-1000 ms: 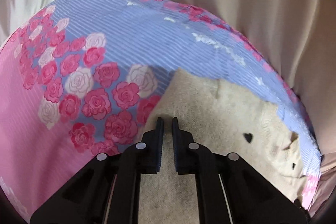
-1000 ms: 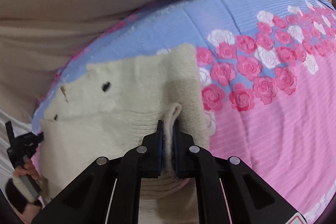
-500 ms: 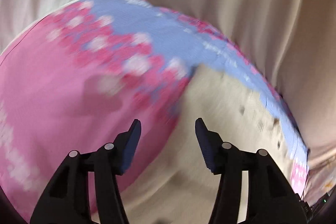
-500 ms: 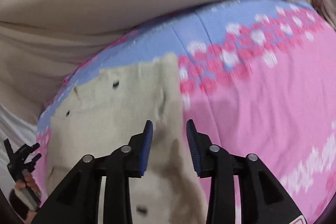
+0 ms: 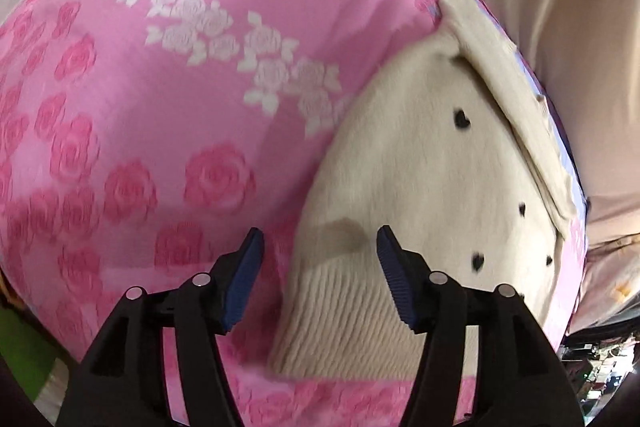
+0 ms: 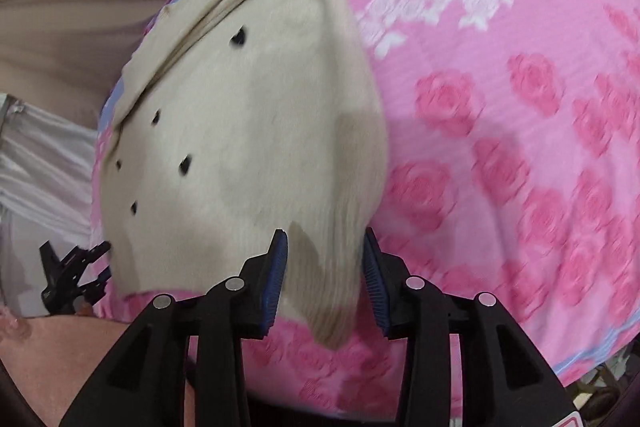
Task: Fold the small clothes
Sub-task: 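Grasp the ribbed hem with both tools and lift it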
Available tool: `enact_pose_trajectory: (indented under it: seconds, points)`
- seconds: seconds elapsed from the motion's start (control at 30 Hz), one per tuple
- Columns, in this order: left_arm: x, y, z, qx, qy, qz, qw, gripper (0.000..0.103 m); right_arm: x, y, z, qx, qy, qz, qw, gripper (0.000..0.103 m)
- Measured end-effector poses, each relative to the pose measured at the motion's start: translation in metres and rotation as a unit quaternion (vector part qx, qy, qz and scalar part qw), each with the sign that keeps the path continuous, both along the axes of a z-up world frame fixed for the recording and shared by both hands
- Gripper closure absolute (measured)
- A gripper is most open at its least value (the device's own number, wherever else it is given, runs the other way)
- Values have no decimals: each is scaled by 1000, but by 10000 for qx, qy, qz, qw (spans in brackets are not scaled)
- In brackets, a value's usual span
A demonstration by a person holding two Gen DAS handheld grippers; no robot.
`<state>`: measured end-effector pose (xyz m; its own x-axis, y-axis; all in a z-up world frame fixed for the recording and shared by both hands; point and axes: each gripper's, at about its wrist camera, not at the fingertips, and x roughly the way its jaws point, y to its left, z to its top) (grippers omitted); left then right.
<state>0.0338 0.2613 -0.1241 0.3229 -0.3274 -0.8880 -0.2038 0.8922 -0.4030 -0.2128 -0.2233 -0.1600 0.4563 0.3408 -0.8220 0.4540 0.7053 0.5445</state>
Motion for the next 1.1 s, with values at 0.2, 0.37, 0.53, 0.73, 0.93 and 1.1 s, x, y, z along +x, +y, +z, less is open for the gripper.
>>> enact_pose_trajectory:
  seconds: [0.2,0.37,0.53,0.73,0.93,1.1]
  points:
    - [-14,-5,-3,-282,126,-187,9993,43,-3,19,-2,100,-233,17,9997,64]
    - [-16,1,-6,-596,113,-100,9981,45,-6,31,-4,104,-363,54,9993,67]
    - [-14,-4,-11,-983,288,-255,9944,79,-4,38,-2,48,-434,143,9989,95]
    - [-23,7,2,-1189,254,-286,9922,94,-12,39,21,-129,-758,115,9970,97]
    - [-36,11,36,-1111,-51,-598,9920,95,-29,38,48,-413,-820,286,9954,98]
    - [-49,11,46,-962,-6,-895,9913,98,-44,33,49,-480,-606,490,9958,98]
